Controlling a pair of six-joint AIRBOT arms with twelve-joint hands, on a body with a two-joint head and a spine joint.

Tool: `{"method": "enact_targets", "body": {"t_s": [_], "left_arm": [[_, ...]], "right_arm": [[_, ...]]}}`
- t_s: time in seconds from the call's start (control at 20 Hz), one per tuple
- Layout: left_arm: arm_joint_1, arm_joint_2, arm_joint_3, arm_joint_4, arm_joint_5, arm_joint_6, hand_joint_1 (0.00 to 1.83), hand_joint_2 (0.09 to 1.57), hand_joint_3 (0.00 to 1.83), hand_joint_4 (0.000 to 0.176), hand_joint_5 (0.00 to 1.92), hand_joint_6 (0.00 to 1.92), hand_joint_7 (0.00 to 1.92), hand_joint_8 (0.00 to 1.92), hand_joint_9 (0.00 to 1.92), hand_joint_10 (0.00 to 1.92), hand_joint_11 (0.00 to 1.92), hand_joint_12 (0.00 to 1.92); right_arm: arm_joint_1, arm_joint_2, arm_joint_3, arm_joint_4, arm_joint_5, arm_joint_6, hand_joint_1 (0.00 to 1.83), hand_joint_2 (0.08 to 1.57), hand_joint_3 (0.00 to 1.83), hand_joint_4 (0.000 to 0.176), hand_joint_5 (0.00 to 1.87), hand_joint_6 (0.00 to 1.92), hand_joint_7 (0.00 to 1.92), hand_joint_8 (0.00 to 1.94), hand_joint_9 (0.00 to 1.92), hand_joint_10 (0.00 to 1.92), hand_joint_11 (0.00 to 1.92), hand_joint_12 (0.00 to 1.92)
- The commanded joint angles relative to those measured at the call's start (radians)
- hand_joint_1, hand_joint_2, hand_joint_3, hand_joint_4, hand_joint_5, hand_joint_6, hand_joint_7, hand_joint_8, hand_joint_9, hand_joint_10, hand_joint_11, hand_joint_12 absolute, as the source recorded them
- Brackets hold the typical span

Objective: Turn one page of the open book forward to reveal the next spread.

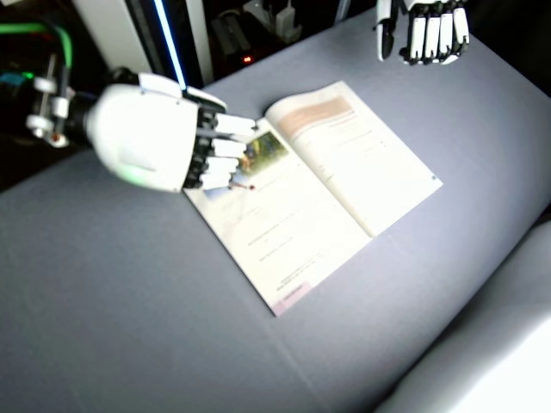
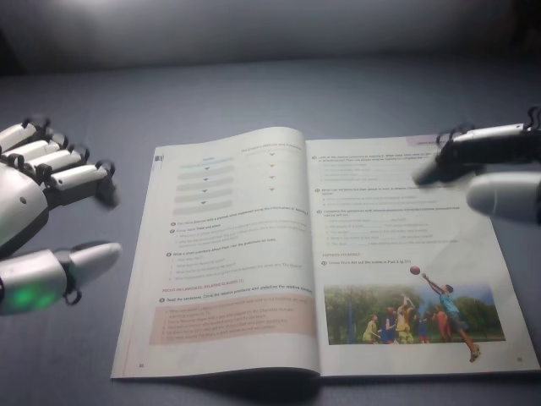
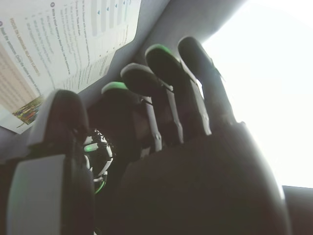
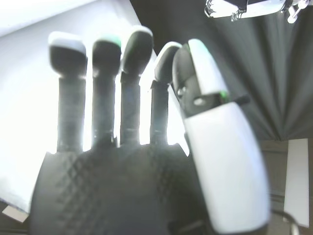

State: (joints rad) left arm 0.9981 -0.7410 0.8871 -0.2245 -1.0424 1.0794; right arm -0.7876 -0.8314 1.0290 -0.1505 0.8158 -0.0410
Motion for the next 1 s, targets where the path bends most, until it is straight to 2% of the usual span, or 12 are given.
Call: {"method": "enact_targets", "body": {"t_s": [0.0,0.1,0.15,0.25,0.35,0.4,0.45,0.6,0.75,0.85,0.9,0.95], "left_arm": [[-0.009,0.002,0.005,-0.004,-0.117,0.001,0.0,1.33,0.0,0.079,0.31,0.0,0.3,0.0,0.23,0.01,0.0,0.38],[-0.009,0.002,0.005,-0.004,-0.116,0.001,0.0,1.34,0.0,0.081,0.31,0.0,0.31,0.0,0.24,0.01,0.0,0.4],[-0.009,0.001,0.005,-0.004,-0.116,0.001,0.0,1.34,0.0,0.073,0.32,0.0,0.31,0.0,0.25,0.01,0.0,0.42],[-0.009,0.001,0.005,-0.004,-0.116,0.001,0.0,1.33,0.0,0.073,0.32,0.0,0.3,0.0,0.22,0.0,0.0,0.37],[-0.009,0.001,0.005,-0.004,-0.114,0.001,0.0,1.33,0.0,0.082,0.32,0.0,0.31,0.0,0.23,0.0,0.0,0.34],[-0.008,0.0,0.004,-0.004,-0.113,0.001,0.0,1.33,0.0,0.07,0.33,0.0,0.3,0.0,0.23,0.0,0.0,0.36],[-0.006,0.001,0.004,-0.004,-0.113,0.001,0.0,1.33,0.0,0.066,0.32,0.0,0.3,0.0,0.23,0.0,0.0,0.36],[-0.001,0.001,0.003,-0.004,-0.113,0.001,0.0,1.33,0.0,0.055,0.33,0.0,0.32,0.0,0.24,0.0,0.0,0.32],[0.0,0.001,0.001,-0.004,-0.113,0.001,0.0,1.34,0.0,0.045,0.34,0.0,0.33,0.0,0.25,0.0,0.0,0.39],[0.003,0.002,-0.001,-0.004,-0.113,0.001,0.0,1.34,0.0,0.053,0.33,0.0,0.31,0.0,0.23,0.0,0.0,0.31],[0.006,0.002,-0.001,-0.004,-0.113,0.001,0.0,1.34,0.0,0.052,0.33,0.0,0.31,0.0,0.23,0.0,0.0,0.31],[0.006,0.002,-0.001,-0.004,-0.111,0.001,0.0,1.34,0.0,0.06,0.33,0.0,0.3,0.0,0.23,0.0,0.0,0.31]], "right_arm": [[0.014,0.002,0.006,0.024,0.114,0.011,0.0,1.47,0.0,0.0,0.4,0.0,0.36,0.0,0.3,0.0,0.0,0.51],[0.014,0.001,0.006,0.024,0.112,0.011,0.0,1.47,0.0,0.0,0.39,0.0,0.35,0.0,0.3,0.0,0.0,0.51],[0.014,0.0,0.007,0.024,0.109,0.011,0.0,1.46,0.0,0.0,0.39,0.0,0.35,0.0,0.3,0.0,0.02,0.52],[0.014,0.001,0.007,0.022,0.103,0.011,0.0,1.46,0.0,0.0,0.4,0.01,0.36,0.0,0.3,0.0,0.01,0.52],[0.014,0.001,0.007,0.011,0.092,0.011,0.0,1.47,0.0,0.0,0.4,0.01,0.36,0.01,0.31,0.0,0.01,0.52],[0.014,0.002,0.007,0.003,0.085,0.011,0.0,1.48,0.0,0.0,0.41,0.01,0.36,0.0,0.3,0.0,0.0,0.51],[0.014,0.006,0.007,-0.014,0.068,0.011,0.0,1.48,0.0,0.0,0.41,0.0,0.36,0.0,0.29,0.0,0.0,0.49],[0.014,0.014,0.005,-0.047,0.004,0.011,0.0,1.47,0.0,0.0,0.29,0.0,0.25,0.0,0.14,0.0,0.0,0.16],[0.014,0.017,0.006,-0.054,-0.054,0.011,0.0,1.47,0.0,0.0,0.25,0.01,0.22,0.01,0.09,0.01,0.0,0.06],[0.014,0.022,0.006,-0.054,-0.075,0.011,0.0,1.46,0.0,0.0,0.28,0.01,0.24,0.01,0.11,0.01,0.0,0.06],[0.014,0.024,0.006,-0.054,-0.091,0.011,0.0,1.46,0.0,0.0,0.27,0.01,0.22,0.0,0.09,0.0,0.0,0.06],[0.015,0.026,0.003,-0.055,-0.107,0.011,0.0,1.46,0.0,0.0,0.28,0.01,0.22,0.0,0.09,0.0,0.01,0.06]]}}
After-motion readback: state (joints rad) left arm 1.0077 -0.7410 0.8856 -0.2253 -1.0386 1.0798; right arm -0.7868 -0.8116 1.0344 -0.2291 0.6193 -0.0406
